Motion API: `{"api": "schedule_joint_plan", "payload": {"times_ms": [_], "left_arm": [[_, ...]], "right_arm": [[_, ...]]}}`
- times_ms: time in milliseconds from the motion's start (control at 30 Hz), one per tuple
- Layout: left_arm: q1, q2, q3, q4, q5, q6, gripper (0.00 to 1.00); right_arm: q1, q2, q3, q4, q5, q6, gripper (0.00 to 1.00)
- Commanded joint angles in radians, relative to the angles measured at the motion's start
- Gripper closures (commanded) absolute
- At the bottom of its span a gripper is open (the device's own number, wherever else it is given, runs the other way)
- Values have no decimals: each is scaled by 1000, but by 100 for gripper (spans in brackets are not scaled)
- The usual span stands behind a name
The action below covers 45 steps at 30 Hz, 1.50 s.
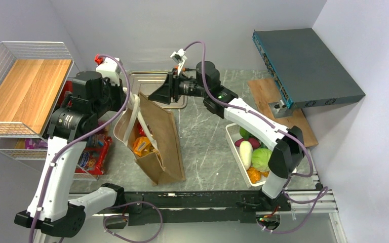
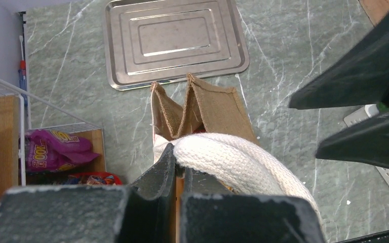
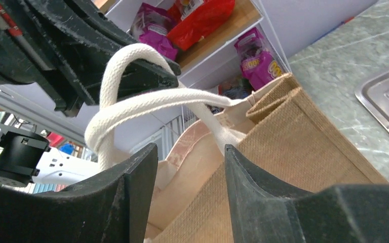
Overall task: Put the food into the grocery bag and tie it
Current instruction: Tie the grocery bag at the center of the board.
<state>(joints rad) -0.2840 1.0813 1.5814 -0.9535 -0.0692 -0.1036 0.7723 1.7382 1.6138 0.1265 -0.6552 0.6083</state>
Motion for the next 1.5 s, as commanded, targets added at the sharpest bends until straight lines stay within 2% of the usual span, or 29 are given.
{"api": "schedule_joint_plan", "payload": {"times_ms": [0, 133, 267, 467, 700, 1000, 1233, 1467], "left_arm": [[0, -41, -6, 96, -32, -36, 100], [0, -40, -17, 112, -14, -33, 100], [0, -47, -21, 114, -22, -29, 100], [1, -57, -14, 111, 3, -24, 100], [1, -51, -2, 104, 19, -45, 100], [0, -30, 13, 104, 36, -46, 100], [1, -21, 35, 86, 46, -42, 100], [0, -30, 25, 82, 52, -51, 100]], "right_arm": [[-2, -114, -44, -31, -39, -48, 47], [3, -98, -94, 69, -141, 33, 48], [10, -15, -112, 267, -268, 168, 50], [7, 115, -95, 503, -332, 288, 51], [29, 191, -65, 858, -429, 538, 51], [123, 178, -21, 826, -428, 484, 49], [130, 183, -35, 856, -401, 481, 48], [142, 146, -100, 907, -276, 431, 45]]}}
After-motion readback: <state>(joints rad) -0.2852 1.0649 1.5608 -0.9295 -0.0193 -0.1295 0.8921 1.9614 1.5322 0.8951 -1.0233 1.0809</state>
